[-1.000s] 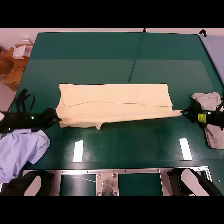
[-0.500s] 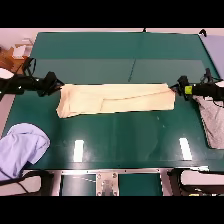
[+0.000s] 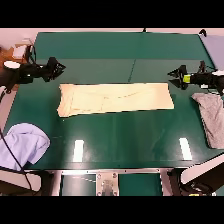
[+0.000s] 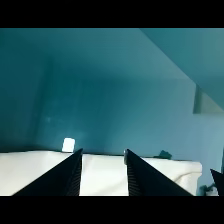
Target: Fold the shirts.
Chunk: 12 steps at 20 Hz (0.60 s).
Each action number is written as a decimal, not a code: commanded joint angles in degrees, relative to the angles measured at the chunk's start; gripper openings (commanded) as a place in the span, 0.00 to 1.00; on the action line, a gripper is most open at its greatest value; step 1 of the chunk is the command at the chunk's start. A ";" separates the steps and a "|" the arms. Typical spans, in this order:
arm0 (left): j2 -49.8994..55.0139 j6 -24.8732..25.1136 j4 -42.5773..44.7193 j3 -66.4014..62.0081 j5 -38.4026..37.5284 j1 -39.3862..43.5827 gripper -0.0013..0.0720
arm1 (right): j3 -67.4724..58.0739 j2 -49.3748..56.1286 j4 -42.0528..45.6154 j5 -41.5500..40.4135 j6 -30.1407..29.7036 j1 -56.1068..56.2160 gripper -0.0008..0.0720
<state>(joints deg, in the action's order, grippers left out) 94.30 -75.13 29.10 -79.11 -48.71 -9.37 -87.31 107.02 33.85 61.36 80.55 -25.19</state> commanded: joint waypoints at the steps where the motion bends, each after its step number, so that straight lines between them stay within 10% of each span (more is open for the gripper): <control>1: 0.52 2.19 -1.16 -2.99 -7.61 -0.15 0.46 | -2.16 1.14 8.87 9.90 -5.03 -3.96 0.72; 5: 0.52 4.76 -0.81 -3.02 -13.40 0.94 0.05 | -2.23 3.72 12.22 16.79 -13.16 -5.31 0.72; 12: 0.55 5.22 -0.59 -3.02 -10.05 9.86 0.05 | -6.54 12.00 11.74 21.73 -16.61 -1.16 0.57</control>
<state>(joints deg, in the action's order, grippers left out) 94.83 -70.35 28.36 -82.04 -60.60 -3.11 -92.03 116.16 43.99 80.44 65.67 -28.10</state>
